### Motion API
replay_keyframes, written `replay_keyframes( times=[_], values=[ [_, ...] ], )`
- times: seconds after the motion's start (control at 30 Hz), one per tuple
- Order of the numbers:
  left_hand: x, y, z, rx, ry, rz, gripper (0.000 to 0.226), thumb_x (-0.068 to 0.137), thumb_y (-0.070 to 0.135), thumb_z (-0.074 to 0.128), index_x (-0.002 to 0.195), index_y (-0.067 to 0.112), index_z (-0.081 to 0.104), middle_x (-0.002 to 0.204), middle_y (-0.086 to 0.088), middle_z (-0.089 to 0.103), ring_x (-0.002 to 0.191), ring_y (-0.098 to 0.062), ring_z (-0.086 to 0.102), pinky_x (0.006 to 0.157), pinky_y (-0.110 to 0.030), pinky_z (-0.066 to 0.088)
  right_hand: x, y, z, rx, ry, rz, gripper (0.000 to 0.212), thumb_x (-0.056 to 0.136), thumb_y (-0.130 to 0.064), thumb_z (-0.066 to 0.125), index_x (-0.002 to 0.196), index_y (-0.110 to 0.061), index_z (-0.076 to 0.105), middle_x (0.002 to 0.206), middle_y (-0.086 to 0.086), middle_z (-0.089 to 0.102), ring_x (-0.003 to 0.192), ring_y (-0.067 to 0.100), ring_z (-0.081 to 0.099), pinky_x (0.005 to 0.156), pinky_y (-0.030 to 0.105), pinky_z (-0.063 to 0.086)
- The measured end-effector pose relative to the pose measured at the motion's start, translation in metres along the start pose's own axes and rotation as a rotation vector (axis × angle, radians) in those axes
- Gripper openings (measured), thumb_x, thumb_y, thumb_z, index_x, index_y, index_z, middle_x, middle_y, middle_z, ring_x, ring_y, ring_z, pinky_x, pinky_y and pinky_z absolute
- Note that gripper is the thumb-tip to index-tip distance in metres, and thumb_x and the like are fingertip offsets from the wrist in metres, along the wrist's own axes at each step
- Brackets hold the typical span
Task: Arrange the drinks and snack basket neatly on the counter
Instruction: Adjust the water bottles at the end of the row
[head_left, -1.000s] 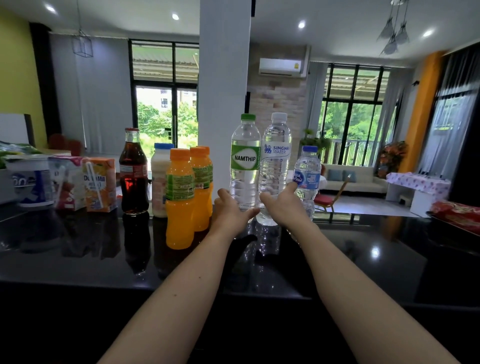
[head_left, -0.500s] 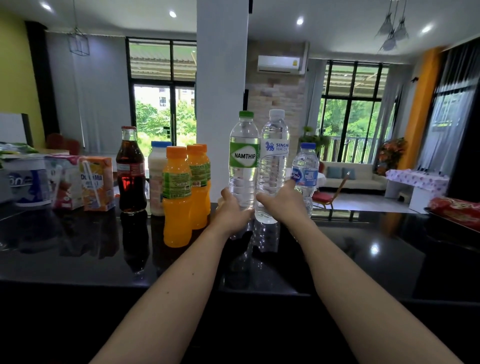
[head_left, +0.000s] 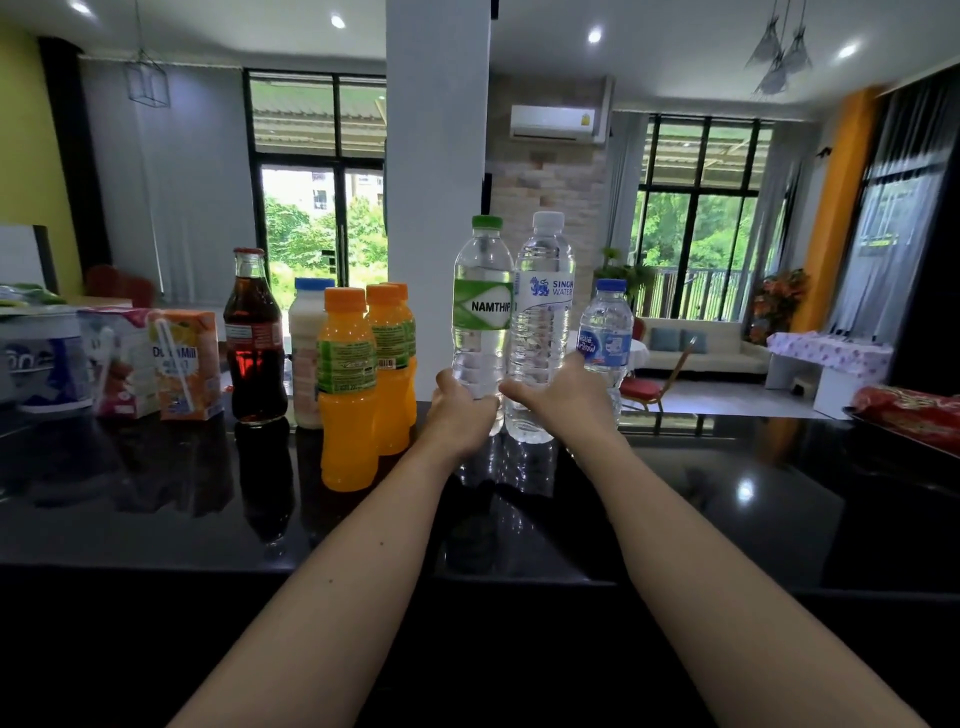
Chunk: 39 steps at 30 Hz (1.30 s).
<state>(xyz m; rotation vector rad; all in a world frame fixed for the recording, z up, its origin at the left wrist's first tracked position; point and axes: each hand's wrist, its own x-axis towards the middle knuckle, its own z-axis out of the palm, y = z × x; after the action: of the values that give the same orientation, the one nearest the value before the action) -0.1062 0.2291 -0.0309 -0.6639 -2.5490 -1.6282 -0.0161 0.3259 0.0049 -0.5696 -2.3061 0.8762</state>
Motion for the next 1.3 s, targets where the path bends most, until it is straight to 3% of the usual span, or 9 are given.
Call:
replay_keyframes(
  times=[0.13, 0.3, 0.5, 0.6, 0.7, 0.9, 1.1, 1.2, 1.3],
  values=[
    [-0.001, 0.001, -0.001, -0.036, -0.034, 0.001, 0.067, 0.098, 0.033, 0.042, 0.15, 0.017, 0.004, 0.152, -0.016, 0.027, 0.133, -0.034, 0.036, 0.107, -0.048, 0.034, 0.003, -0.001, -0.001, 0.067, -0.05, 0.054, 0.087, 0.082, -0.038, 0.071, 0.142, -0.004, 0.017, 0.132, 0.018, 0.05, 0.105, 0.03, 0.054, 0.077, 0.032, 0.042],
    [-0.001, -0.002, -0.003, -0.029, 0.026, 0.02, 0.075, 0.085, 0.046, 0.061, 0.143, 0.02, 0.022, 0.138, -0.013, 0.047, 0.117, -0.031, 0.053, 0.096, -0.049, 0.048, 0.0, -0.001, -0.003, 0.105, -0.12, 0.025, 0.085, 0.089, -0.03, 0.063, 0.143, -0.005, 0.003, 0.134, 0.019, 0.049, 0.09, 0.02, 0.045, 0.076, 0.03, 0.037],
    [-0.001, 0.001, -0.003, 0.165, 0.052, -0.033, 0.092, 0.079, 0.07, 0.052, 0.146, 0.015, 0.021, 0.144, -0.016, 0.029, 0.125, -0.034, 0.044, 0.096, -0.045, 0.046, -0.001, -0.001, -0.002, -0.029, -0.028, -0.033, 0.089, 0.082, -0.05, 0.065, 0.141, -0.004, 0.016, 0.129, 0.018, 0.053, 0.1, 0.028, 0.055, 0.078, 0.033, 0.043],
    [-0.001, 0.002, -0.002, 0.073, 0.036, -0.027, 0.08, 0.089, 0.063, 0.042, 0.147, 0.013, 0.019, 0.148, -0.017, 0.031, 0.13, -0.035, 0.039, 0.103, -0.049, 0.04, 0.002, 0.0, -0.001, -0.062, 0.029, -0.03, 0.096, 0.075, -0.06, 0.069, 0.139, -0.003, 0.024, 0.131, 0.019, 0.051, 0.116, 0.033, 0.053, 0.088, 0.039, 0.046],
    [-0.005, 0.003, -0.002, -0.022, -0.014, -0.023, 0.066, 0.098, 0.052, 0.031, 0.148, 0.013, 0.013, 0.153, -0.017, 0.028, 0.137, -0.036, 0.033, 0.105, -0.045, 0.033, 0.004, 0.0, -0.001, -0.049, 0.033, -0.022, 0.094, 0.076, -0.055, 0.071, 0.14, -0.002, 0.026, 0.133, 0.02, 0.05, 0.118, 0.033, 0.052, 0.091, 0.038, 0.046],
    [-0.004, 0.004, -0.004, -0.076, 0.024, -0.001, 0.068, 0.093, 0.053, 0.045, 0.143, 0.011, 0.024, 0.141, -0.013, 0.046, 0.122, -0.031, 0.049, 0.092, -0.037, 0.041, 0.003, 0.001, 0.0, 0.045, -0.017, -0.035, 0.071, 0.088, -0.034, 0.06, 0.139, -0.005, 0.02, 0.116, 0.014, 0.057, 0.078, 0.019, 0.055, 0.054, 0.026, 0.038],
    [-0.006, 0.006, -0.004, 0.079, 0.069, -0.026, 0.086, 0.086, 0.064, 0.048, 0.147, 0.009, 0.021, 0.15, -0.016, 0.025, 0.134, -0.033, 0.036, 0.101, -0.043, 0.038, 0.002, 0.002, 0.002, -0.064, 0.048, -0.047, 0.075, 0.086, -0.051, 0.056, 0.136, -0.008, 0.02, 0.116, 0.015, 0.059, 0.1, 0.033, 0.06, 0.082, 0.04, 0.05],
    [-0.007, 0.007, -0.003, 0.066, 0.014, -0.042, 0.081, 0.091, 0.06, 0.042, 0.148, 0.009, 0.015, 0.152, -0.018, 0.023, 0.136, -0.035, 0.032, 0.106, -0.046, 0.035, 0.005, 0.002, 0.0, -0.178, 0.148, -0.072, 0.09, 0.077, -0.064, 0.062, 0.138, -0.007, 0.029, 0.128, 0.013, 0.054, 0.115, 0.032, 0.055, 0.088, 0.043, 0.048],
    [-0.011, 0.008, -0.004, -0.046, -0.056, -0.056, 0.068, 0.098, 0.05, 0.035, 0.147, 0.011, 0.01, 0.153, -0.019, 0.026, 0.135, -0.037, 0.033, 0.098, -0.041, 0.035, 0.007, 0.004, 0.001, -0.19, 0.173, -0.08, 0.092, 0.074, -0.062, 0.068, 0.139, -0.006, 0.033, 0.132, 0.012, 0.052, 0.119, 0.031, 0.052, 0.091, 0.043, 0.047]
  ],
)
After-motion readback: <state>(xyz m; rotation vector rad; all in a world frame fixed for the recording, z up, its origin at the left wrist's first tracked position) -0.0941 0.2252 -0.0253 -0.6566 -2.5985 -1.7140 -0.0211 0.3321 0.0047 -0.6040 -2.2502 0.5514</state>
